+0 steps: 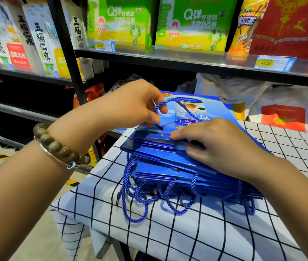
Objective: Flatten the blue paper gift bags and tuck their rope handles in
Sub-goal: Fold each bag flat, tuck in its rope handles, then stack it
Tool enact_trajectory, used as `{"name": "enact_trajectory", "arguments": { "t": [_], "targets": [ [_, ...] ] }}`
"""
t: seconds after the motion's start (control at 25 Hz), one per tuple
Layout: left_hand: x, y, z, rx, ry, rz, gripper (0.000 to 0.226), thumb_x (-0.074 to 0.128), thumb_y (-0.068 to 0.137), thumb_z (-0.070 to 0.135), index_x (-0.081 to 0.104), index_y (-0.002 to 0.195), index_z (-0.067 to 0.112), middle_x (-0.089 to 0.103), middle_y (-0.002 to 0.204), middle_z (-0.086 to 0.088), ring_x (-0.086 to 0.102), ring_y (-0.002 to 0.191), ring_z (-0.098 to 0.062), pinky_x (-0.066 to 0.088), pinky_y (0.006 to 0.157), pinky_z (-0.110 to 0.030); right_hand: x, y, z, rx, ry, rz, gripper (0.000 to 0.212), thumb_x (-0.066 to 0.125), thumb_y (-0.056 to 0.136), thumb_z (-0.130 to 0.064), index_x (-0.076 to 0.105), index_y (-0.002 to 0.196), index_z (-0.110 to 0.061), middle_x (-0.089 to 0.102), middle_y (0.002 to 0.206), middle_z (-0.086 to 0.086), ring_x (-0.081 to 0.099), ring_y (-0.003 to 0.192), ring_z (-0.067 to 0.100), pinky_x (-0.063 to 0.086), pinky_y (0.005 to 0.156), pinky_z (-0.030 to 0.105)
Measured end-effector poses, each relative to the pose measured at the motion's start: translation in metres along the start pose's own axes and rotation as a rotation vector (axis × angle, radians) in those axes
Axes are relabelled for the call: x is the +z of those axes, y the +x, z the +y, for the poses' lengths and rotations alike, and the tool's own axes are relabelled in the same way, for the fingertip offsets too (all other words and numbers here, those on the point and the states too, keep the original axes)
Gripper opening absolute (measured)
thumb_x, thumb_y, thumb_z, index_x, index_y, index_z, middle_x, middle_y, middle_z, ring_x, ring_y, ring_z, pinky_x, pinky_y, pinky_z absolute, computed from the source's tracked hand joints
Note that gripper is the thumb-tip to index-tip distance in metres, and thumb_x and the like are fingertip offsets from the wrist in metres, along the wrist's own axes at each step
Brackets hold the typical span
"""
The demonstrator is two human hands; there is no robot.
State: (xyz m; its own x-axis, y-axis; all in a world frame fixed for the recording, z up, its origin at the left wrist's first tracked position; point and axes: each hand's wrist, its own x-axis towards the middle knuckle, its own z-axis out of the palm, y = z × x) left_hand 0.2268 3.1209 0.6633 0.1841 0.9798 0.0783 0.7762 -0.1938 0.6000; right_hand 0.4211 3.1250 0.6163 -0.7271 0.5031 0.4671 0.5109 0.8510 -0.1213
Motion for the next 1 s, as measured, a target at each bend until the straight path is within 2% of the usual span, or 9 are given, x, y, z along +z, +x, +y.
{"name": "enact_trajectory", "arguments": {
  "t": [0.2,0.36,0.48,0.52,0.64,0.72,0.84,0.92,1.0],
  "targets": [
    [0.005,0.004,0.005,0.036,0.226,-0.09,0.008,0.064,0.084,0.011,0.062,0.087,0.018,0.062,0.064,0.003,0.057,0.055,-0.001,0.039,0.05,-0.009,0.003,-0.001,0.002,-0.048,-0.009,0.02,0.031,0.056,0.071,-0.013,0.071,0.097,-0.021,0.073,0.093,-0.007,0.069,0.079,0.019,0.057,0.061,0.042],
    [0.007,0.01,0.005,0.027,0.235,-0.142,0.008,0.064,0.084,0.012,0.059,0.087,0.018,0.062,0.061,0.004,0.054,0.046,0.004,0.037,0.044,-0.004,0.007,-0.001,0.005,-0.055,-0.016,0.005,0.031,0.054,0.074,-0.014,0.07,0.099,-0.021,0.073,0.095,-0.006,0.07,0.081,0.021,0.057,0.06,0.044],
    [0.011,0.013,0.003,0.002,0.133,-0.163,0.006,0.065,0.084,0.013,0.062,0.088,0.016,0.064,0.067,-0.001,0.063,0.059,-0.009,0.054,0.062,-0.021,0.008,-0.001,0.006,-0.064,-0.033,0.033,0.031,0.053,0.075,-0.014,0.07,0.101,-0.021,0.074,0.094,-0.003,0.07,0.078,0.025,0.056,0.057,0.044],
    [0.012,0.013,0.002,-0.002,0.112,-0.157,0.005,0.065,0.083,0.014,0.063,0.088,0.016,0.064,0.068,-0.001,0.063,0.062,-0.011,0.054,0.066,-0.025,0.008,-0.002,0.006,-0.07,-0.044,0.053,0.031,0.054,0.075,-0.013,0.069,0.101,-0.02,0.074,0.092,-0.002,0.07,0.076,0.026,0.056,0.054,0.044],
    [0.014,0.01,0.001,0.035,0.148,-0.102,0.008,0.069,0.081,0.019,0.068,0.089,0.019,0.061,0.062,0.006,0.052,0.051,-0.001,0.041,0.051,-0.01,0.01,-0.002,0.005,-0.06,-0.099,0.119,0.032,0.055,0.076,-0.011,0.068,0.103,-0.023,0.074,0.082,0.004,0.068,0.065,0.031,0.052,0.044,0.044],
    [0.015,0.007,-0.001,0.043,0.114,-0.064,0.009,0.07,0.08,0.019,0.07,0.088,0.022,0.059,0.058,0.007,0.047,0.049,0.0,0.035,0.047,-0.01,0.01,-0.001,0.005,-0.04,-0.149,0.155,0.035,0.057,0.075,-0.008,0.066,0.103,-0.026,0.073,0.077,0.006,0.066,0.059,0.033,0.051,0.042,0.041],
    [0.018,0.0,-0.004,0.06,0.031,0.041,0.011,0.069,0.08,0.021,0.072,0.09,0.019,0.065,0.063,0.001,0.047,0.052,0.002,0.04,0.054,-0.014,0.006,0.0,0.003,0.05,-0.13,0.198,0.031,0.054,0.077,-0.011,0.066,0.101,-0.025,0.073,0.079,0.007,0.066,0.066,0.034,0.053,0.05,0.041],
    [0.015,-0.008,-0.004,0.074,-0.083,0.073,0.013,0.069,0.079,0.024,0.071,0.09,0.018,0.071,0.074,-0.008,0.054,0.062,-0.002,0.049,0.067,-0.026,0.002,0.0,0.001,0.165,-0.054,0.21,0.021,0.048,0.08,-0.018,0.06,0.096,-0.026,0.072,0.084,0.005,0.063,0.072,0.035,0.051,0.057,0.04],
    [0.014,-0.015,-0.002,0.068,-0.141,0.074,0.025,0.074,0.073,0.021,0.066,0.097,0.021,0.072,0.076,-0.003,0.062,0.071,-0.005,0.05,0.076,-0.029,-0.002,0.001,0.001,0.194,-0.042,0.236,0.014,0.047,0.078,-0.018,0.056,0.086,-0.025,0.07,0.08,0.003,0.062,0.071,0.035,0.05,0.058,0.038]
  ]
}}
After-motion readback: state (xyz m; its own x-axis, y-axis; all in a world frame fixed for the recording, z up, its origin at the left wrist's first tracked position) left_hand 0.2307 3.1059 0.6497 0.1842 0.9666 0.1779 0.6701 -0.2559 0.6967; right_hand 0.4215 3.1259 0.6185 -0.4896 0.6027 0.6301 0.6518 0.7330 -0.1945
